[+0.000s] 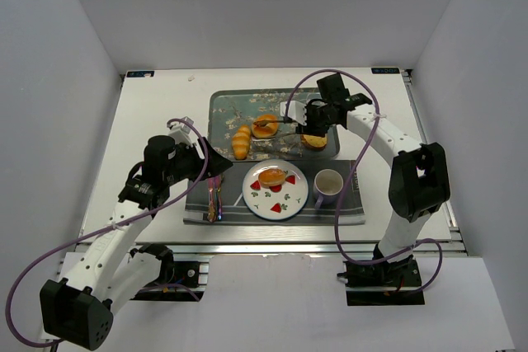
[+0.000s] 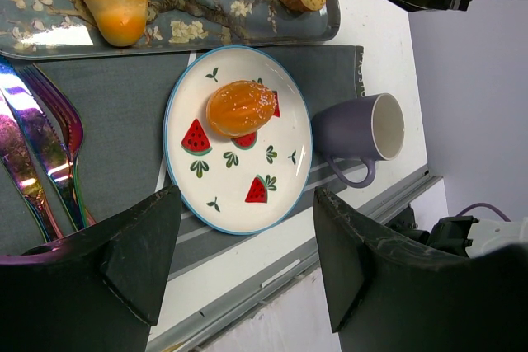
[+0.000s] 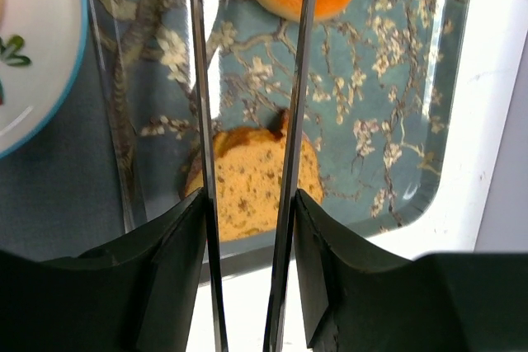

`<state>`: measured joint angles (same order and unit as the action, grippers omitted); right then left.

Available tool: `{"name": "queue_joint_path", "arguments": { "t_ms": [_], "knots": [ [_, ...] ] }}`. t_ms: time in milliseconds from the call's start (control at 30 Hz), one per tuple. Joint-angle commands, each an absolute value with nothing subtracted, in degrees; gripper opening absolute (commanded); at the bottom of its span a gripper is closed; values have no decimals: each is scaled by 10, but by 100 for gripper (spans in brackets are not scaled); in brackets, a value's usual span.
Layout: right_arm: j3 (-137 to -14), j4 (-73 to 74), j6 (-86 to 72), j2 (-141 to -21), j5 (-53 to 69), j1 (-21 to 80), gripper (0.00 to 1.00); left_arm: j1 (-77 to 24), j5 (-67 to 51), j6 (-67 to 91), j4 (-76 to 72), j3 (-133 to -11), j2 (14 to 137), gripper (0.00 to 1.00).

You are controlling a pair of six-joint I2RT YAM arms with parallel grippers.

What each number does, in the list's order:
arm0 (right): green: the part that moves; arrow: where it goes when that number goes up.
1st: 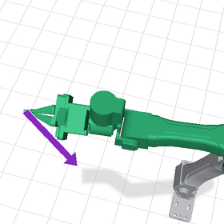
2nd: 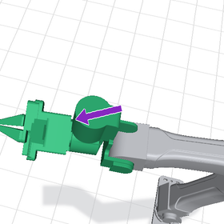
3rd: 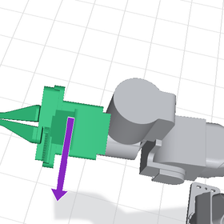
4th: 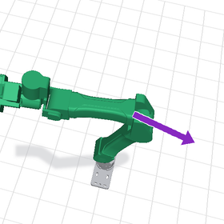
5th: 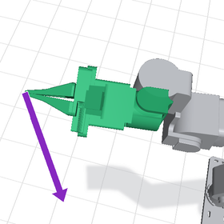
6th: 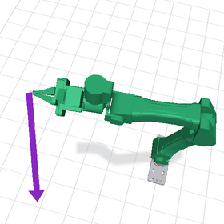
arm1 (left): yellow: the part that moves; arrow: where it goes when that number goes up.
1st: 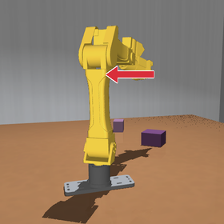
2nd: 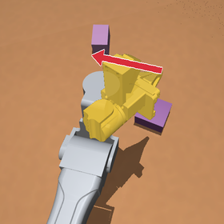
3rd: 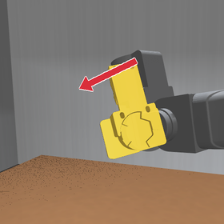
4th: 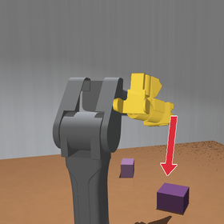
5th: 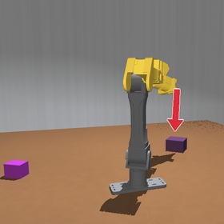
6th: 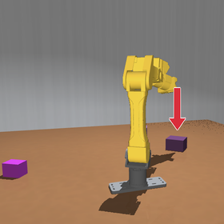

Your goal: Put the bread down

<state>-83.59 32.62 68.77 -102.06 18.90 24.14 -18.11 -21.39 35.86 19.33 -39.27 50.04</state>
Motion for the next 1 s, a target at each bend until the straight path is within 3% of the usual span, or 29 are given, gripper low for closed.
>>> {"name": "queue_joint_path", "arguments": {
  "t_ms": [0,433,533,567,667,967],
  "knots": [
    [-845,311,692,-1012,163,243,49,-178,-208,358,192,-395,493,74],
    [-830,292,684,-1018,127,243,45,-178,-210,358,188,-396,496,74],
    [-831,309,693,-1023,132,246,34,-178,-209,357,192,-398,495,74],
    [-832,313,693,-1022,134,248,24,-178,-208,356,194,-400,495,74],
    [-833,321,700,-1007,149,247,6,-178,-205,356,201,-401,488,74],
    [-829,408,725,-882,269,215,1,-178,-197,364,213,-399,463,74]
  ]
}}
